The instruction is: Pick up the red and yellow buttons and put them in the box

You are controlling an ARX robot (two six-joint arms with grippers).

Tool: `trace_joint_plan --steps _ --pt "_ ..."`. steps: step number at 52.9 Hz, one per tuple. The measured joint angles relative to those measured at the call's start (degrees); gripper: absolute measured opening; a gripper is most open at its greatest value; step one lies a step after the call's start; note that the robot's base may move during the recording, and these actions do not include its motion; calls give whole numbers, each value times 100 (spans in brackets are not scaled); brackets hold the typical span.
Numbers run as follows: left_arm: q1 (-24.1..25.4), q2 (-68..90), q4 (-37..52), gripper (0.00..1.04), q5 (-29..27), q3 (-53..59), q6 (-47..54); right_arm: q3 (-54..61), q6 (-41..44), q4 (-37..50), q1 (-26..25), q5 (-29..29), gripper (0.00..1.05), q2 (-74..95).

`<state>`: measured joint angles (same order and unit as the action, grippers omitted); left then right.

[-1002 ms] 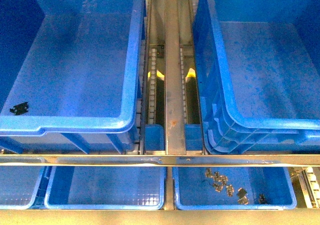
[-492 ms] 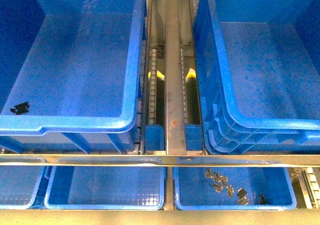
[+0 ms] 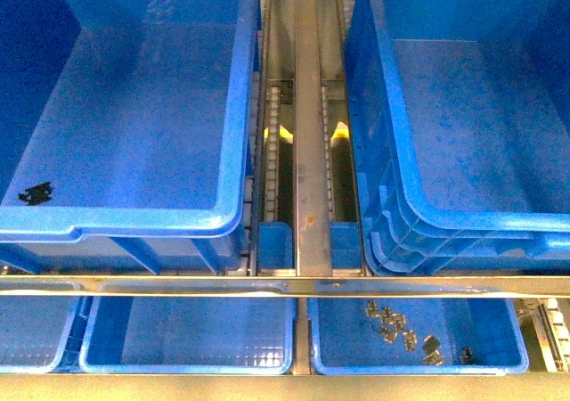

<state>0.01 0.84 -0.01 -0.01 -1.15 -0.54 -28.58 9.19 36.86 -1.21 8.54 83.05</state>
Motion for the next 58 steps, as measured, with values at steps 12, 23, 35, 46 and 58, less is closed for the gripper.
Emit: trace_joint_plan --steps 12,23,35,46,58 --pt "0 0 0 99 2 0 15 -1648 105 -221 -184 142 27 2076" --pt "0 0 -2 97 0 0 13 -3202 -35 -896 -118 566 27 3530" --pt "0 0 0 97 0 0 13 -4046 -643 -1639 20 857 27 4387" --pt "0 0 0 97 2 0 13 -4422 -990 -1794 146 885 27 4732" --pt "0 0 0 97 0 0 13 -4444 -1021 -1633 188 935 62 4739"
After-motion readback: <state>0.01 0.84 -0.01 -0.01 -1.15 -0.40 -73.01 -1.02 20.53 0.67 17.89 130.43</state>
